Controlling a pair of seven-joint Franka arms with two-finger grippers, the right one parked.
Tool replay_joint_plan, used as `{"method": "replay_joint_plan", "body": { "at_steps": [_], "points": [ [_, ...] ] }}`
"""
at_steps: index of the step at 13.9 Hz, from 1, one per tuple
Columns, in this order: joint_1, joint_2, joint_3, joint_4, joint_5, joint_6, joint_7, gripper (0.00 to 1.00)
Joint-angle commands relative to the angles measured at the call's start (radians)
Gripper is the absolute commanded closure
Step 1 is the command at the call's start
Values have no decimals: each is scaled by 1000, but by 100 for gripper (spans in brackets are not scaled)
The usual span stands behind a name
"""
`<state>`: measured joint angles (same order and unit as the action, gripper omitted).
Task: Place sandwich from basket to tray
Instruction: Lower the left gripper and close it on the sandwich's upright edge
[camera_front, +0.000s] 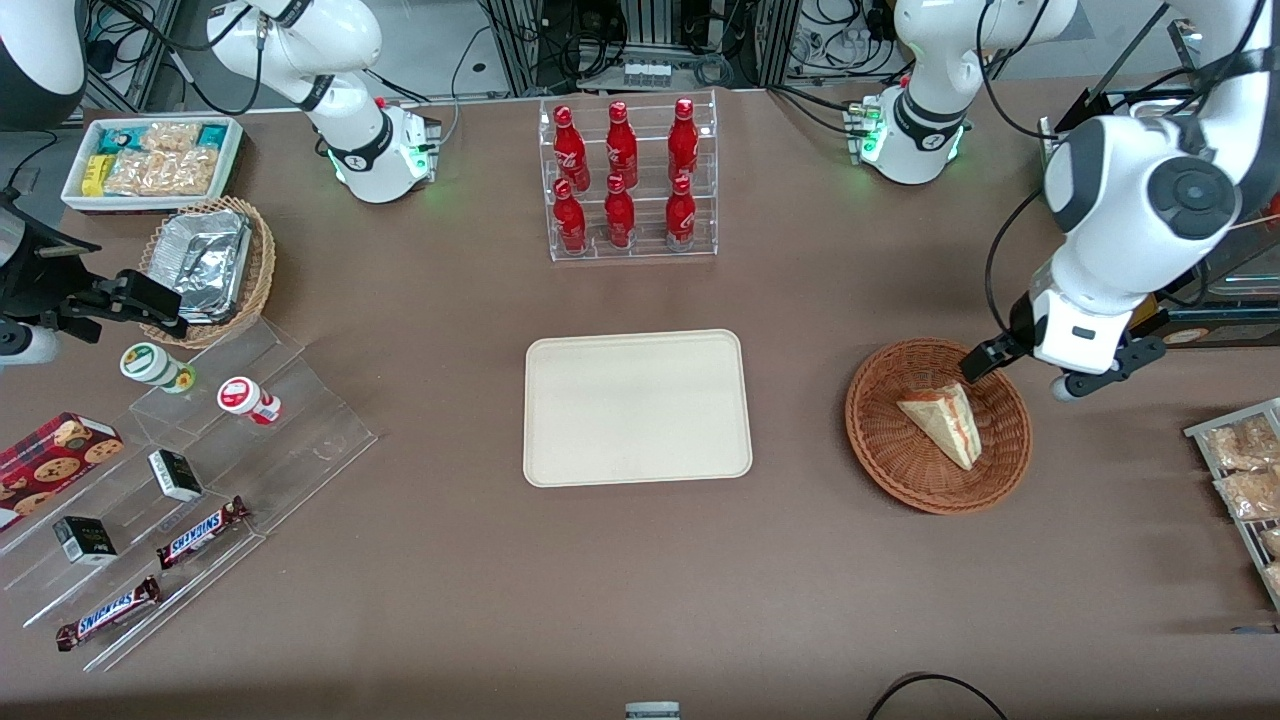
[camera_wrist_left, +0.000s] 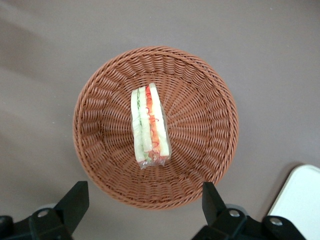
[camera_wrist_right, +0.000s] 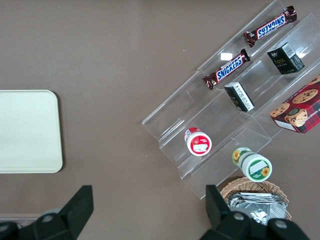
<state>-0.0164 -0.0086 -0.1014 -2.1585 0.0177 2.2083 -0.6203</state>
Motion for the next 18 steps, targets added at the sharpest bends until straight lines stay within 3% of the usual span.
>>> {"method": "replay_joint_plan", "body": {
  "at_steps": [1, 8, 18],
  "points": [
    [7, 15, -9, -60, 16, 92, -65, 0],
    [10, 93, -9, -110, 15, 250, -111, 0],
    [12, 231, -7, -113, 16, 346, -111, 0]
  ]
}}
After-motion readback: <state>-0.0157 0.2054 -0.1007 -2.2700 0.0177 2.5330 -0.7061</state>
